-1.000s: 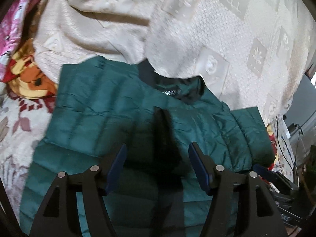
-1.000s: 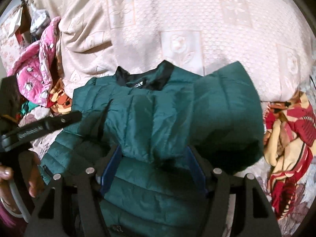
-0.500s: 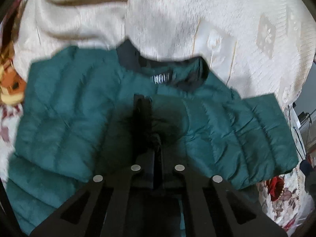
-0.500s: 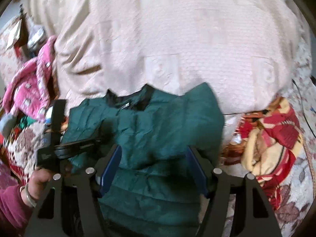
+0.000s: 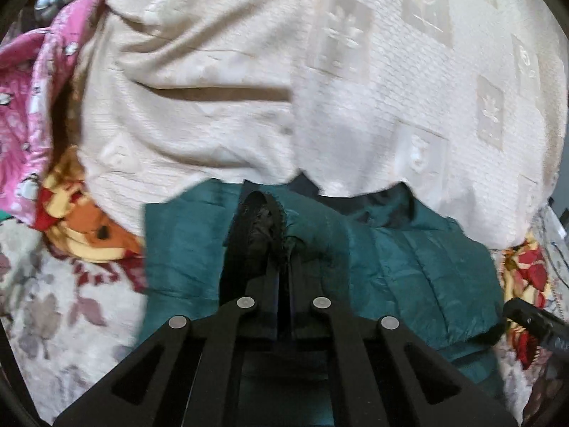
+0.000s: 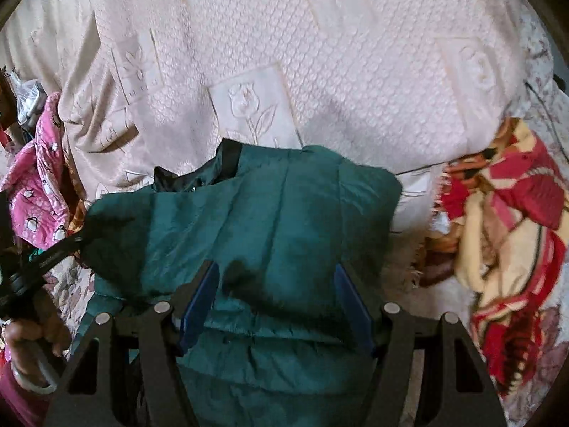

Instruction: Fold large clothes

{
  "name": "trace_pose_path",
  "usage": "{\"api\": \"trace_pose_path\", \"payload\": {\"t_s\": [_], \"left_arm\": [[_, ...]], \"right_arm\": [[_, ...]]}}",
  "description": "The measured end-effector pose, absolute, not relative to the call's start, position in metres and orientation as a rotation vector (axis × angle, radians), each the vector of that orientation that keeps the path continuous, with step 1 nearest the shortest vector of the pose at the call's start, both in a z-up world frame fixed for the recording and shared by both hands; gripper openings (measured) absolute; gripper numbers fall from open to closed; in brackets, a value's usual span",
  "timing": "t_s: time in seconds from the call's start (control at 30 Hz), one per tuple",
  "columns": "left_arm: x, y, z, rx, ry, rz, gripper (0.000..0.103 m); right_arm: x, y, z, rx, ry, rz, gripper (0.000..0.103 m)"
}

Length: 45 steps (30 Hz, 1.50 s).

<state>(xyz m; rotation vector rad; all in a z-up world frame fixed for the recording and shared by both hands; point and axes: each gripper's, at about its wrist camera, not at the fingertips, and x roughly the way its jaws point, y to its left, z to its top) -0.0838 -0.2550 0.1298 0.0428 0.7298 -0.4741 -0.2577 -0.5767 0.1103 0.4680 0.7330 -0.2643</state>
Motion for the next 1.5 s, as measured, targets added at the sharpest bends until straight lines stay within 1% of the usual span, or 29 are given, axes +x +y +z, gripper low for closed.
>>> {"api": "trace_pose_path", "payload": {"t_s": [0.2, 0.33, 0.47, 0.67, 0.7, 0.73, 0.83, 0.97, 1.2, 1.37, 1.5], "left_arm": [[-0.059, -0.211, 0.108, 0.011, 0.769, -0.379, 0.0], [-0.053, -0.206, 0.09, 0.02, 0.796, -0.359, 0.0], [-0.052, -0.206, 0.082, 0.023, 0.8, -0.361, 0.0], [-0.053, -0.199, 0.096, -0.041, 0.771, -0.435, 0.0], [-0.055, -0.195, 0.102, -0.055, 0.762, -0.445, 0.008], [-0.058, -0.191, 0.108, -0.069, 0.748, -0.453, 0.01], [-0.066, -0.185, 0.123, -0.088, 0.721, -0.458, 0.012], [-0.073, -0.194, 0.127, -0.051, 0.726, -0.467, 0.012], [-0.069, -0.223, 0.095, 0.047, 0.771, -0.422, 0.012], [-0.051, -0.232, 0.072, 0.072, 0.812, -0.402, 0.012], [-0.041, -0.239, 0.058, 0.101, 0.826, -0.39, 0.012]], "right_arm": [[-0.208, -0.561, 0.079, 0.406, 0.819, -0.23, 0.071], [-0.176, -0.548, 0.062, 0.324, 0.857, -0.225, 0.072], [-0.158, -0.543, 0.053, 0.245, 0.888, -0.242, 0.072], [-0.165, -0.543, 0.067, 0.266, 0.885, -0.252, 0.072], [-0.173, -0.542, 0.072, 0.29, 0.867, -0.242, 0.071], [-0.179, -0.542, 0.075, 0.308, 0.855, -0.236, 0.072], [-0.188, -0.535, 0.083, 0.315, 0.839, -0.228, 0.072], [-0.185, -0.521, 0.089, 0.285, 0.827, -0.197, 0.072], [-0.154, -0.493, 0.078, 0.228, 0.84, -0.2, 0.072], [-0.142, -0.493, 0.057, 0.231, 0.86, -0.231, 0.072], [-0.131, -0.496, 0.046, 0.234, 0.878, -0.254, 0.074]]}}
